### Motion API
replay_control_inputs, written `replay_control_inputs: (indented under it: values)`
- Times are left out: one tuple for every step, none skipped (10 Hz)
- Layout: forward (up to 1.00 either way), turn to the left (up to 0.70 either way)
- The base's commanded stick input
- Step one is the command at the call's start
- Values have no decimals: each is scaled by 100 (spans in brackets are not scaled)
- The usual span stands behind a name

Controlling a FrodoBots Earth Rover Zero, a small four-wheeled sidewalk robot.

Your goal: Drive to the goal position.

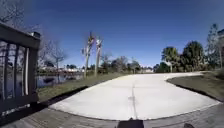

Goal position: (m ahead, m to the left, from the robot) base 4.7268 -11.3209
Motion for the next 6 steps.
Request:
replay_control_inputs:
  values:
    - [3, 0]
    - [0, 0]
    - [0, 0]
    - [0, 0]
    - [0, 0]
    - [0, 0]
